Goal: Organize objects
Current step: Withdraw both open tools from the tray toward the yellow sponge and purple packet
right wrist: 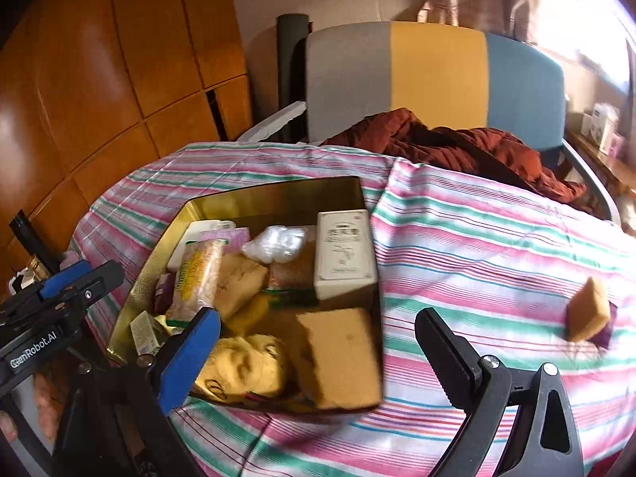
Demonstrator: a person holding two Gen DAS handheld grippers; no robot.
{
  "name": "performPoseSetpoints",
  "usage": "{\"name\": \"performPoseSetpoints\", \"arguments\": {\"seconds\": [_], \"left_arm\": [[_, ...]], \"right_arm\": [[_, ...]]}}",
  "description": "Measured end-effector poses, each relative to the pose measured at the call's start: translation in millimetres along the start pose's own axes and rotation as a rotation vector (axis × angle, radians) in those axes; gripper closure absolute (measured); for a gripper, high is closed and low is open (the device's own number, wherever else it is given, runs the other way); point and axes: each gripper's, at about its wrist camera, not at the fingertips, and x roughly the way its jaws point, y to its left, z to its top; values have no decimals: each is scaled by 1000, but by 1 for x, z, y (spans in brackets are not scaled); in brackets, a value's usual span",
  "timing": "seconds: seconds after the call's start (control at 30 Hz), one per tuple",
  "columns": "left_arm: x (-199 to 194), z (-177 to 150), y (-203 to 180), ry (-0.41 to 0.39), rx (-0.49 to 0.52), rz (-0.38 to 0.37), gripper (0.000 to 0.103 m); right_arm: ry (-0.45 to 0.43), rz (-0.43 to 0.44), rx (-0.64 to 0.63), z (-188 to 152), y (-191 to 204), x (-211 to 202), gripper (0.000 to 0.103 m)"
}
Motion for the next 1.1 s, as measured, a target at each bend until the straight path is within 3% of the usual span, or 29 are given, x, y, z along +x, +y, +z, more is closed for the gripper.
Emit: {"name": "performPoseSetpoints", "arguments": {"seconds": [0.67,1.1], "left_arm": [[-10,1,-55,-20,190,-67,39],[-9,9,-102,0,280,-182,32]], "right_arm": [[-31,-161,193,5,-130,-43,4],[-114,-334,397,17,-264,-80,3]]}}
